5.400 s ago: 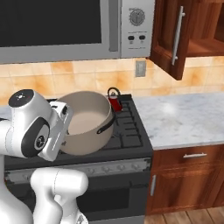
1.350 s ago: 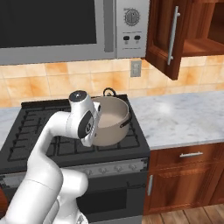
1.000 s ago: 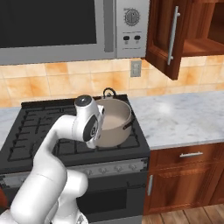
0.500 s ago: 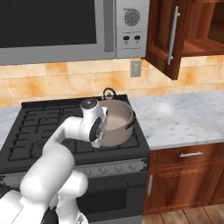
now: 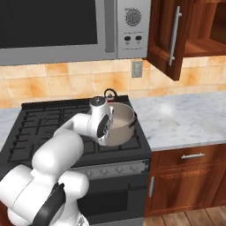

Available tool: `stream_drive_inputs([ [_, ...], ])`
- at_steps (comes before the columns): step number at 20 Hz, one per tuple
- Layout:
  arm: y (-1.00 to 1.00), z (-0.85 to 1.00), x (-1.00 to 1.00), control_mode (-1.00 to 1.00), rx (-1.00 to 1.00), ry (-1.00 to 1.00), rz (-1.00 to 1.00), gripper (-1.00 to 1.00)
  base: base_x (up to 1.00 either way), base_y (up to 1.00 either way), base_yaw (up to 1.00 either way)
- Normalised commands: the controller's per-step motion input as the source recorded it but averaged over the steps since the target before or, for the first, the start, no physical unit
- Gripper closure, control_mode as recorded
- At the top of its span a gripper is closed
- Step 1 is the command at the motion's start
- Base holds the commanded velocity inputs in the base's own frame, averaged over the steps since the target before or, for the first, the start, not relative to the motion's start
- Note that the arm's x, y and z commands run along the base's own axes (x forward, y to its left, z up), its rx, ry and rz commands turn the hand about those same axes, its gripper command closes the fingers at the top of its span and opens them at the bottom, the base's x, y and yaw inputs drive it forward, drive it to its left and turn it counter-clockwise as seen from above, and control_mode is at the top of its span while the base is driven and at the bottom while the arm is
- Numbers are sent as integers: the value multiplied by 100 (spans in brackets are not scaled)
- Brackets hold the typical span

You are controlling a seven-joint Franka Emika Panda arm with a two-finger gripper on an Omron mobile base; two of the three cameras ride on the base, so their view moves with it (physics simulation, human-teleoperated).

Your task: Pick the kettle from the cabinet and place it on a stove burner. Then pick the pot from the counter and place it on another stove burner. Finally, turn both burners on.

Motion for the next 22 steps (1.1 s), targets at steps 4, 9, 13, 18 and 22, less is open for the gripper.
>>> stream_drive_inputs([
  [4, -19, -12, 18, -100, 0, 0, 1, 100, 0, 0, 0],
  [9, -13, -2, -3, -100, 0, 0, 0, 100, 0, 0, 0],
  [13, -3, 0, -2, -100, 0, 0, 0, -100, 0, 0, 0],
  [18, -2, 0, 0, -100, 0, -2, 0, -100, 0, 0, 0],
  [22, 0, 12, -9, -100, 0, -10, 0, -100, 0, 0, 0],
])
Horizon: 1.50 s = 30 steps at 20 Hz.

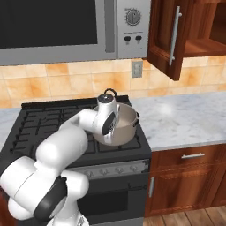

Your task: Pick the kettle from the cabinet and place it on a stove burner. Then pick the pot from the counter and place it on another stove burner. Finally, turn both burners on.

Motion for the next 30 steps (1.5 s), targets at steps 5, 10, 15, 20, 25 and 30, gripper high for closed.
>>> stream_drive_inputs([
  [5, 0, 30, -20, -100, 0, -10, 0, -100, 0, 0, 0],
  [10, 0, 30, -12, -100, 0, -8, 0, -100, 0, 0, 0],
  [15, -2, 24, -18, -100, 0, -8, 0, -100, 0, 0, 0],
  [20, -13, 16, -37, -100, 0, -6, 0, -100, 0, 0, 0],
  [25, -17, 16, -43, -100, 0, -8, 0, -100, 0, 0, 0],
  [30, -12, 5, -53, -100, 0, -10, 0, -100, 0, 0, 0],
])
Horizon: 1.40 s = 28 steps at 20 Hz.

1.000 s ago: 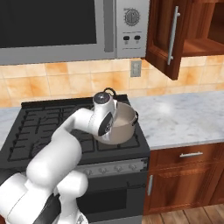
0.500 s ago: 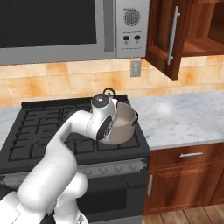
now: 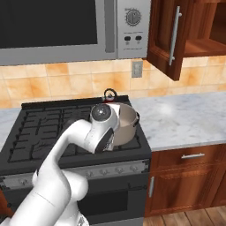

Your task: Pick the kettle from the cabinet and place it on a stove burner. Then pick the pot from the counter and place it on another stove burner. Finally, turn both burners on.

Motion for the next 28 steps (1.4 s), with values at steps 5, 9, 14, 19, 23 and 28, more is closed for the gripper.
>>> stream_drive_inputs([
  [5, -2, -3, -45, -100, 3, -2, 0, -100, 0, 0, 0],
  [9, -12, -4, -53, -100, 10, -2, 0, -100, 0, 0, 0],
  [14, -14, -2, -50, -100, 10, -6, 0, -100, 0, 0, 0],
  [19, -12, -9, -45, -100, 11, -3, 0, -100, 0, 0, 0],
  [23, -4, -22, -30, -100, 13, 0, 0, -100, 0, 0, 0],
  [28, 0, -40, -5, -100, 17, 0, -2, -100, 0, 0, 0],
])
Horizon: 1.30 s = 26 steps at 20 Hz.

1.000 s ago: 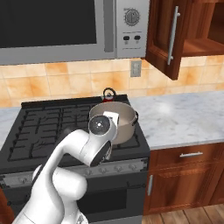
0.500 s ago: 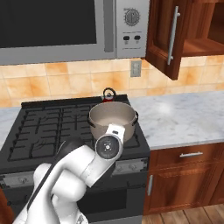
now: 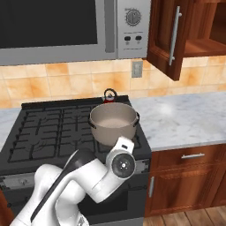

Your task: Pick the kettle from the cabinet and place it on a stove burner. Then pick the pot from the counter and place it on another stove burner. Finally, turn both burners on.

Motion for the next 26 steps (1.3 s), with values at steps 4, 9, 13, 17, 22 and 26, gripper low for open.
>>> stream_drive_inputs([
  [4, 0, -41, 0, -100, 17, 0, -4, -100, 0, 0, 0],
  [9, 0, -33, 0, -100, 16, 0, -7, -100, 0, 0, 0],
  [13, 0, -18, 13, -100, 14, 13, 0, -100, 0, 0, 0],
  [17, 0, -32, 37, -100, 19, 6, 0, -100, 0, 0, 0],
  [22, 0, -34, 33, -100, 21, 1, -1, -100, 0, 0, 0],
  [26, -1, -26, 17, -100, 18, 4, -1, -100, 0, 0, 0],
])
